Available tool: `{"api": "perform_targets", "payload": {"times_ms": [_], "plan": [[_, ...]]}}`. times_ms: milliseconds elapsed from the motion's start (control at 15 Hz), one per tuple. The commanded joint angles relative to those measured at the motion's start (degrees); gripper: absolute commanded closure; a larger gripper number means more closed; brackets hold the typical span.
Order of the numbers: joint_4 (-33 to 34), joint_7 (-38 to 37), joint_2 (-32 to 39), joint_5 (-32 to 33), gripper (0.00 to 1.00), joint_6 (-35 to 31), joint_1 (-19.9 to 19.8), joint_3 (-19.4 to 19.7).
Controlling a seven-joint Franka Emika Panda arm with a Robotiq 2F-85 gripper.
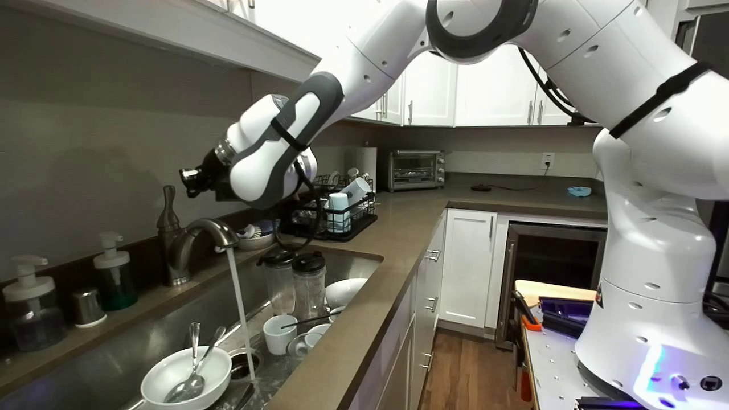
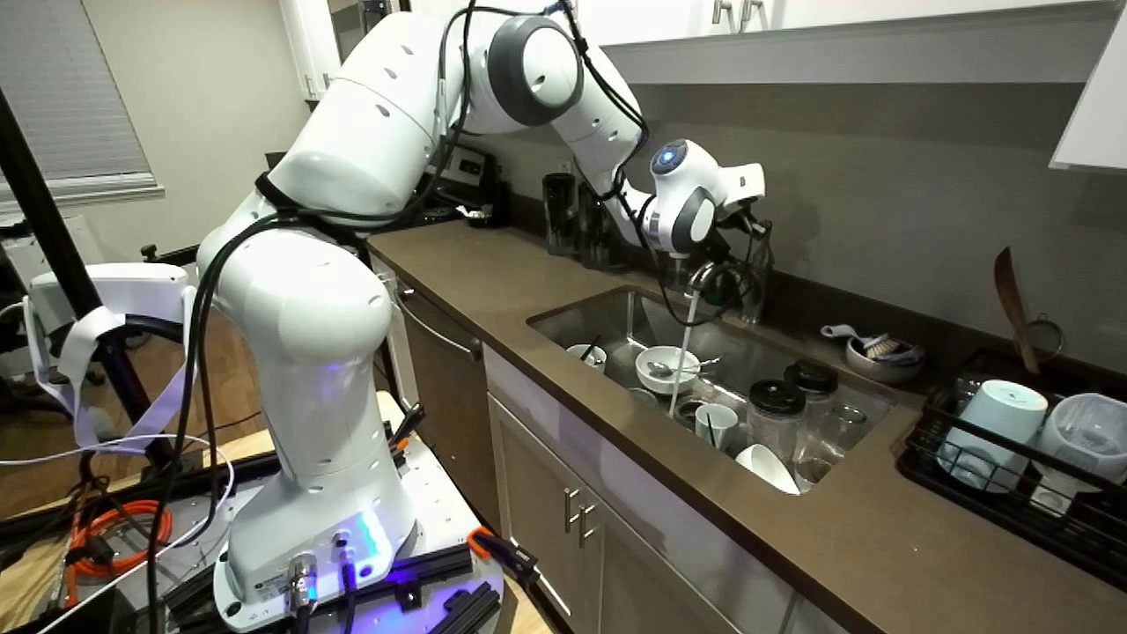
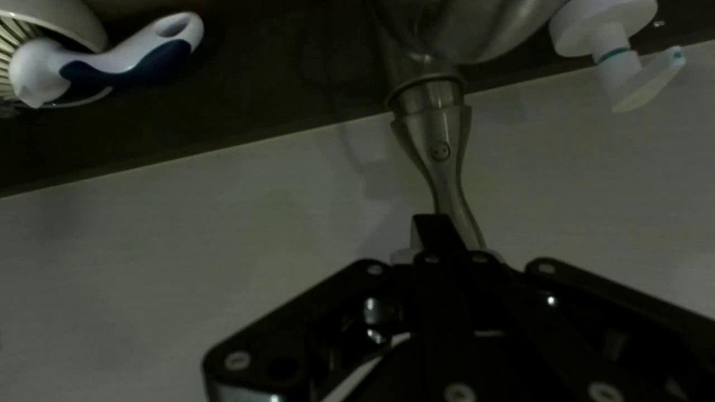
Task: Close the faucet, open the faucet, close the faucet
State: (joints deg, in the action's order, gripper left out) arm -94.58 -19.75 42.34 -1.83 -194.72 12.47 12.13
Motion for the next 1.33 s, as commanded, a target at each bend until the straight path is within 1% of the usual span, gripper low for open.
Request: {"api": "perform_targets", "payload": {"times_ms": [0,200,467,533,933,1000,1133,1267], "plan": [[-8.2,0.0,-6.3,-0.4,1.0,-1.2,0.8,0.9],[-10.6,0.2,-9.2,-0.2,1.0,-0.2,0.7,1.3],[-11.5,0.2,-11.7,0.3,1.0,1.3,0.1,1.0],[-13.5,0.2,-12.0,-0.7,1.0,-0.3,2.3,2.4],[-17.2,0.0,-12.9,-1.2,1.0,-0.7,6.1,4.4],[-16.4,0.1,-13.2,-0.5,1.0,0.5,5.2,3.8],[-16.2,0.0,-13.1,-0.7,1.0,0.8,5.7,4.3],[-15.5,-0.1,-12.5,-1.4,1.0,0.3,6.6,5.9]]}}
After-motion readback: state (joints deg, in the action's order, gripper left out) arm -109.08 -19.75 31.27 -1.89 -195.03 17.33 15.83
